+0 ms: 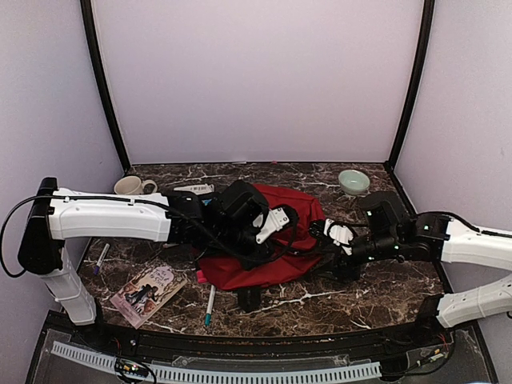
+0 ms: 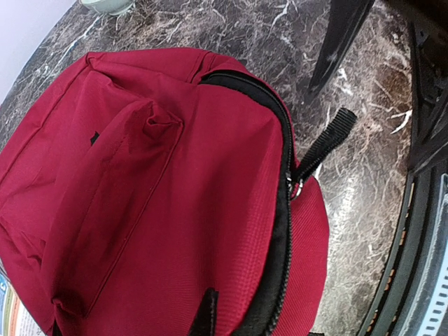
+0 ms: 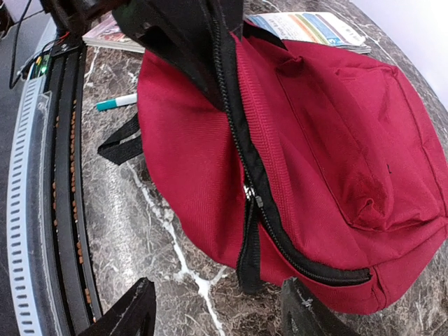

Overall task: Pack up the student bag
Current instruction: Grab the largest pocket of the student bag.

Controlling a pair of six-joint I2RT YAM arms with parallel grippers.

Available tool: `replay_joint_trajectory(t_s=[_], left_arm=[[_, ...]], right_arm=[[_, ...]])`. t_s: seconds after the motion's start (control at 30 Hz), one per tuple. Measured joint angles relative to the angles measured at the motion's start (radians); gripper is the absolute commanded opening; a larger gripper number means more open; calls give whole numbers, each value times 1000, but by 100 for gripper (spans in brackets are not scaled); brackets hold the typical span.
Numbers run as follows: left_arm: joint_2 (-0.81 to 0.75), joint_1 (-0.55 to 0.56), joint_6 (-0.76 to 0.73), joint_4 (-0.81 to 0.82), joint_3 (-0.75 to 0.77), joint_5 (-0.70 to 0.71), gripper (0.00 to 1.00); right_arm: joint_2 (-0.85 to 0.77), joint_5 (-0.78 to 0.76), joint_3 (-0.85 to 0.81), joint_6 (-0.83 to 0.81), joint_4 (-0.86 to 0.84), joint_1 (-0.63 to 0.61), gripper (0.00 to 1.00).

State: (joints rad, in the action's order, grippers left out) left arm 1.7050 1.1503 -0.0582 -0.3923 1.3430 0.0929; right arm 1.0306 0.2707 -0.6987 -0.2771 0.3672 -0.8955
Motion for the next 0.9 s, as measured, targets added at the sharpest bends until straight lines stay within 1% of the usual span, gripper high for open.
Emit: replay_joint_trajectory(t_s=[0.2, 0.37, 0.53, 0.67, 0.7, 0.9], left_arm=[[0, -4, 26, -6, 23, -48, 0], [0, -5, 40, -16, 30, -63, 0], [0, -8, 46, -22, 31, -73, 0], [0, -8, 51, -26, 31, -76, 0], [0, -8, 52, -28, 31, -76, 0], [0, -8, 60, -37, 31, -78, 0]], right_arm=[[34, -59, 26, 4, -89, -24, 45], [36, -89, 48, 24, -158, -35, 35], [38, -108, 59, 32, -192, -42, 23], [40, -114, 68, 41, -207, -44, 3], [42, -116, 68, 46, -209, -44, 0], [55, -116, 68, 49, -210, -46, 0]])
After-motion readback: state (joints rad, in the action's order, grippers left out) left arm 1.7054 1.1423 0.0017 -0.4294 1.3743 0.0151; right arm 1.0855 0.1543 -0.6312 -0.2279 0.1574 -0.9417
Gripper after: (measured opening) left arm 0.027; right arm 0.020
